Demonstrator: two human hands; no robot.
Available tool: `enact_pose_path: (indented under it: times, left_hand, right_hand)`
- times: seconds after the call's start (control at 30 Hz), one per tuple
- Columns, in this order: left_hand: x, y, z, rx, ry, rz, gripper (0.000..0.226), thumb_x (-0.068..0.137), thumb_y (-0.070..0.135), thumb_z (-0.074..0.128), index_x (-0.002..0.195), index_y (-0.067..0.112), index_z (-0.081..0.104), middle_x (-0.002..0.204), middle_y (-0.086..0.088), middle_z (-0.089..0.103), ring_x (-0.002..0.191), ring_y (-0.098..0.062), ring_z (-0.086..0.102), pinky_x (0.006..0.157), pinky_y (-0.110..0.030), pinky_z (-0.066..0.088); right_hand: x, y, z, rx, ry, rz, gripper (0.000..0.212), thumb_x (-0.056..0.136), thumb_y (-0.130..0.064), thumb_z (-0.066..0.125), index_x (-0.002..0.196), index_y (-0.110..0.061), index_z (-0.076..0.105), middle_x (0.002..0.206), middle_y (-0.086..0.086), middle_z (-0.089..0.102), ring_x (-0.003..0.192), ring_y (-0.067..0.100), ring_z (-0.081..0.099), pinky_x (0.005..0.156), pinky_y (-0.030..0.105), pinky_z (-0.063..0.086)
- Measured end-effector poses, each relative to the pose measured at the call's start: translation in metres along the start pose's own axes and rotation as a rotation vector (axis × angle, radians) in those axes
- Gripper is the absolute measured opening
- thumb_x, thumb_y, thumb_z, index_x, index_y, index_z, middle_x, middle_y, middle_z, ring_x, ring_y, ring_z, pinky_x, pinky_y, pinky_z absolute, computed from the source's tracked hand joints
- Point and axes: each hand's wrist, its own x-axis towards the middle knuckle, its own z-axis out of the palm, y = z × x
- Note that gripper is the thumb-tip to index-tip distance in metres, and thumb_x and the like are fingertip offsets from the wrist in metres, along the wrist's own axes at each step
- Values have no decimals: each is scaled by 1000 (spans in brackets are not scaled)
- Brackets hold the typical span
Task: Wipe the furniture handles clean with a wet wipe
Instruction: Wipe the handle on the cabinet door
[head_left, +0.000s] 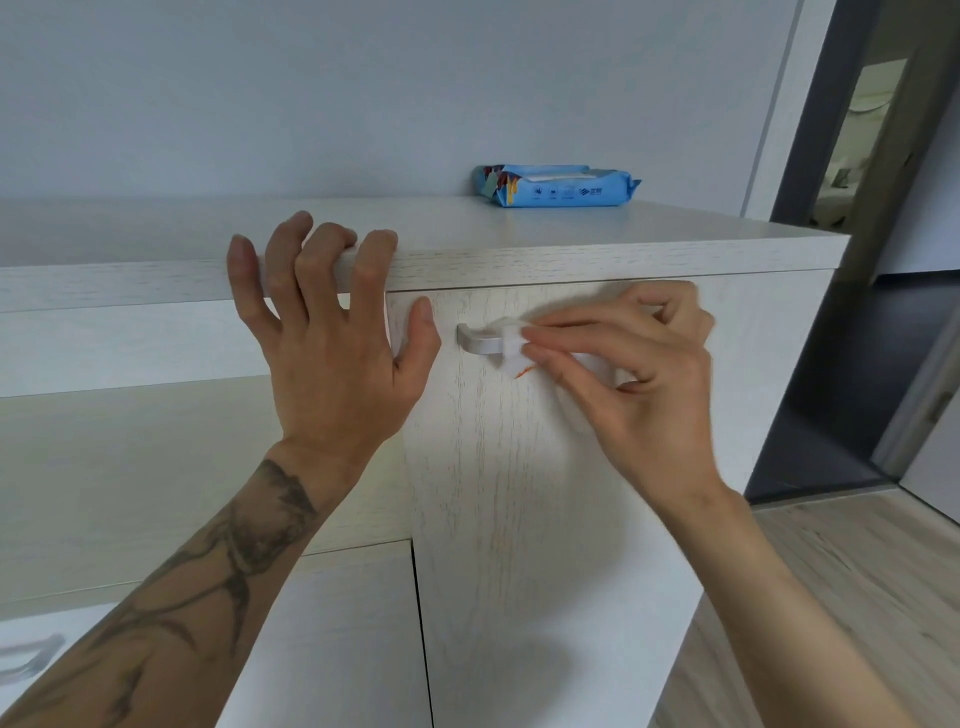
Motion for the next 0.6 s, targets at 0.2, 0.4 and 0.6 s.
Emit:
enact_pose_path:
  times: [0.2, 0.4, 0.6]
  left_hand:
    - [0, 0, 1, 3, 14, 6, 42, 105, 44, 45, 136, 16, 49, 134, -11, 42, 140, -36, 38, 132, -47, 0]
    - [0, -1, 1, 9, 12, 11, 42, 106, 44, 45, 136, 16, 49, 134, -10, 41, 140, -36, 37, 132, -47, -1]
    - [0, 0, 1, 6, 14, 15, 42, 106, 45, 42, 136, 16, 48, 134, -10, 41, 140, -36, 37, 132, -47, -1]
  right_hand:
    - [2, -8, 7, -3, 40, 13, 7, 94, -25, 82, 101, -27, 83, 108, -18, 77, 112, 27, 56, 93, 63, 41]
    - [-2, 6, -7, -11, 33, 20, 9, 95, -25, 80, 104, -29, 82, 110, -16, 77, 113, 29, 55, 94, 63, 40]
    - [-1, -11, 16, -26, 42, -26, 8, 96, -25, 81, 104, -28, 83, 111, -20, 76, 115, 21, 54, 91, 63, 42]
